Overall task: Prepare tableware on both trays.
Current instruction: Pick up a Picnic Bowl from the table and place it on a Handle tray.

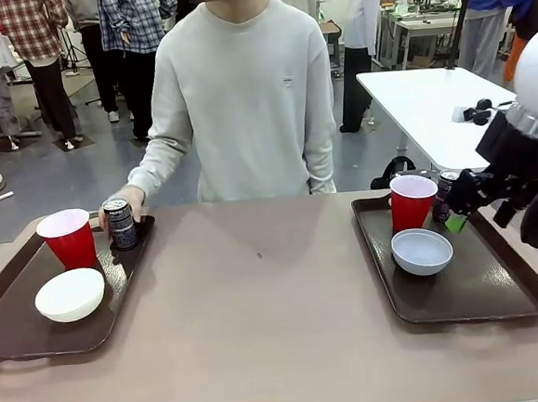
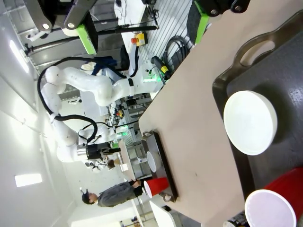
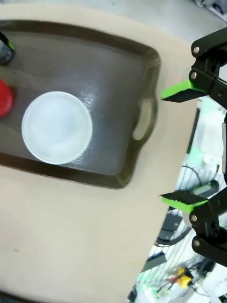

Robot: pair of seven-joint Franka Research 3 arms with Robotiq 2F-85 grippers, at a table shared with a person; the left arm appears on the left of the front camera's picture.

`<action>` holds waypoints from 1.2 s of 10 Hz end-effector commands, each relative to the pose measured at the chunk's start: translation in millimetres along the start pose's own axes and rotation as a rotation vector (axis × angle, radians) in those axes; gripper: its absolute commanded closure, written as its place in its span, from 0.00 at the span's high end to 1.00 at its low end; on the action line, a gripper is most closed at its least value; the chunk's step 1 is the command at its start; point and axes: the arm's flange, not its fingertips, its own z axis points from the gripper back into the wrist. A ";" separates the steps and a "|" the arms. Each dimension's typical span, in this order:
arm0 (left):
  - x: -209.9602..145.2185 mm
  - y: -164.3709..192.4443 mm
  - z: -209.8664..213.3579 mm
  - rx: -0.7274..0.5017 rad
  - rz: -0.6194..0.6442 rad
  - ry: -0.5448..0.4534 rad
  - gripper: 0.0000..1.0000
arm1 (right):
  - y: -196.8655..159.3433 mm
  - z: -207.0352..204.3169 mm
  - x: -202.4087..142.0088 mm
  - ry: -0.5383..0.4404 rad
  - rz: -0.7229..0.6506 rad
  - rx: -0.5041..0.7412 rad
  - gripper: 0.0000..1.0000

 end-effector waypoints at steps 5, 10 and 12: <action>-2.2 -0.4 2.3 -0.008 -0.025 0.004 1.00 | 0.0 0.0 0.0 0.000 0.000 0.000 0.97; -2.2 -0.4 2.3 -0.008 -0.025 0.004 1.00 | -68.4 25.9 -5.4 0.225 0.422 1.165 0.97; -2.2 -0.4 2.3 -0.008 -0.025 0.004 1.00 | -112.5 13.1 -15.5 0.108 0.492 1.416 0.97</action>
